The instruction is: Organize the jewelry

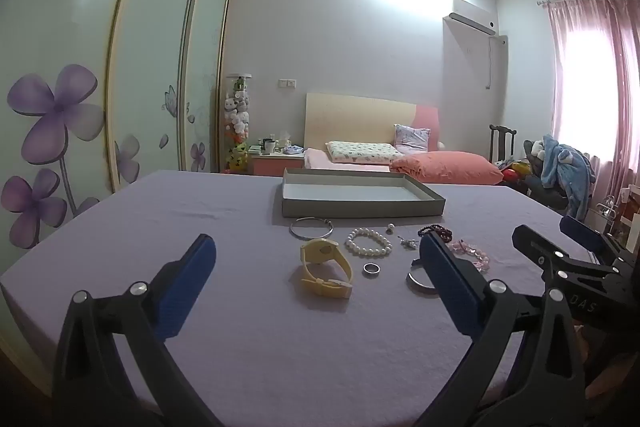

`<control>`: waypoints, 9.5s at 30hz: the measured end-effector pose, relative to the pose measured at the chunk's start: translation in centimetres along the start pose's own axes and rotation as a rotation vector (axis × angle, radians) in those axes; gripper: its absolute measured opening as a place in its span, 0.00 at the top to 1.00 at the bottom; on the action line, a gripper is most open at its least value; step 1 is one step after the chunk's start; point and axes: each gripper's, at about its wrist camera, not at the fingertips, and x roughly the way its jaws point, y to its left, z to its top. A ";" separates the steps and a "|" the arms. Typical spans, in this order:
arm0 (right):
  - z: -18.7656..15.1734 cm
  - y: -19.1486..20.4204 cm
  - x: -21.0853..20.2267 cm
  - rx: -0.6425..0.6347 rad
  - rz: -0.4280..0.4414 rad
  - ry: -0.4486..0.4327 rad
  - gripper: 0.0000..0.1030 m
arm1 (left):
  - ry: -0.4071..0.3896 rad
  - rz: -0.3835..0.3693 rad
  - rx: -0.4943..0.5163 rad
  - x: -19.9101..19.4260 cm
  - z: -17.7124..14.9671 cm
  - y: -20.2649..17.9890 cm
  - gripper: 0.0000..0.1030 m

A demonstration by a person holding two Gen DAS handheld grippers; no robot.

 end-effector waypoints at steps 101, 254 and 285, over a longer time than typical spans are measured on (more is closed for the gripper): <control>0.0 -0.2 0.9 0.005 -0.008 0.020 0.02 | 0.029 0.000 -0.011 1.2 -0.2 -0.5 0.04; 9.1 -5.2 31.2 0.008 0.136 0.307 0.52 | 0.369 -0.074 -0.091 38.9 6.3 -0.1 0.47; -1.4 -2.1 11.8 -0.027 0.268 0.580 0.33 | 0.292 -0.089 -0.109 15.8 1.3 1.9 0.33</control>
